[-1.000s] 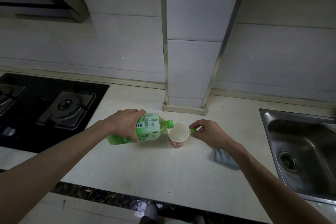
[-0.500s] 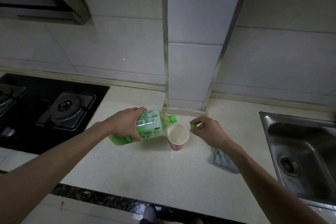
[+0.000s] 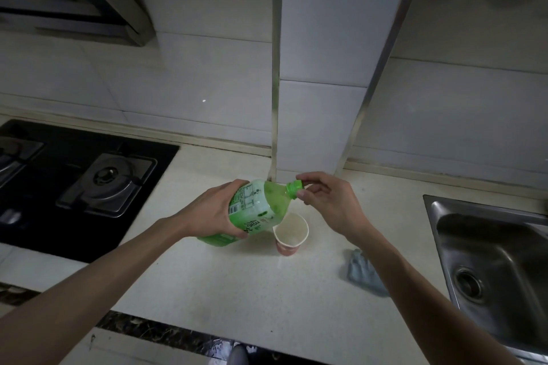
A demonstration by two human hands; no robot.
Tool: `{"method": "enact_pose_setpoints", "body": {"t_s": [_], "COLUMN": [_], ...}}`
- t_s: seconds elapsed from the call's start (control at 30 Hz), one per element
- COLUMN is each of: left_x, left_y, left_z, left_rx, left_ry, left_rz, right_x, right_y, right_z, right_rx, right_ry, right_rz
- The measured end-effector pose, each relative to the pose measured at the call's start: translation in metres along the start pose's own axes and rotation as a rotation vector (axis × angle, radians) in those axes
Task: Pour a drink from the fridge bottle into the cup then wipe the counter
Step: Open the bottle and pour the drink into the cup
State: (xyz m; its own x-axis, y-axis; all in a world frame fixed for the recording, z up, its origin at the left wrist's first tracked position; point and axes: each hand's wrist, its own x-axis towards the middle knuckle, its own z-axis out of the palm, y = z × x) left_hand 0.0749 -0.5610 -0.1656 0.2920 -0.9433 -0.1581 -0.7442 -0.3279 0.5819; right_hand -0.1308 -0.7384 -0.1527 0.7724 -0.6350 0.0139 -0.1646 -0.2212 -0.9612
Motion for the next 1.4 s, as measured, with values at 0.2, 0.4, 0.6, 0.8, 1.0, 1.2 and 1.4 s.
{"method": "enact_pose_setpoints", "body": {"t_s": [0.2,0.4,0.6,0.8,1.0,1.2,1.4], "left_x": [0.001,0.004,0.002,0.002,0.003,0.007,0.013], "left_y": [0.0,0.0,-0.001,-0.007,-0.009,-0.008,-0.009], "left_z": [-0.007,-0.016,-0.017,-0.015,-0.014,-0.016,-0.014], "left_rx": [-0.028,-0.031,-0.004,-0.009,0.001,0.022,0.049], "left_ry": [-0.014,-0.009,-0.038,-0.042,-0.043,-0.028,-0.024], "left_rz": [0.007,0.019,0.043,0.022,0.025,0.048,0.07], "right_x": [0.009,0.013,0.012,0.011,0.011,0.008,0.008], "right_y": [-0.014,-0.024,-0.027,-0.024,-0.021,-0.015,-0.006], "right_z": [-0.006,-0.006,0.004,0.007,0.001,0.012,0.015], "right_rx": [-0.25,-0.353,-0.527,-0.507,-0.446,-0.561,-0.675], "right_ry": [-0.113,-0.088,-0.066,-0.071,-0.139,-0.013,0.045], "right_rz": [-0.172,-0.145,-0.021,0.109,-0.009,-0.093,-0.033]}}
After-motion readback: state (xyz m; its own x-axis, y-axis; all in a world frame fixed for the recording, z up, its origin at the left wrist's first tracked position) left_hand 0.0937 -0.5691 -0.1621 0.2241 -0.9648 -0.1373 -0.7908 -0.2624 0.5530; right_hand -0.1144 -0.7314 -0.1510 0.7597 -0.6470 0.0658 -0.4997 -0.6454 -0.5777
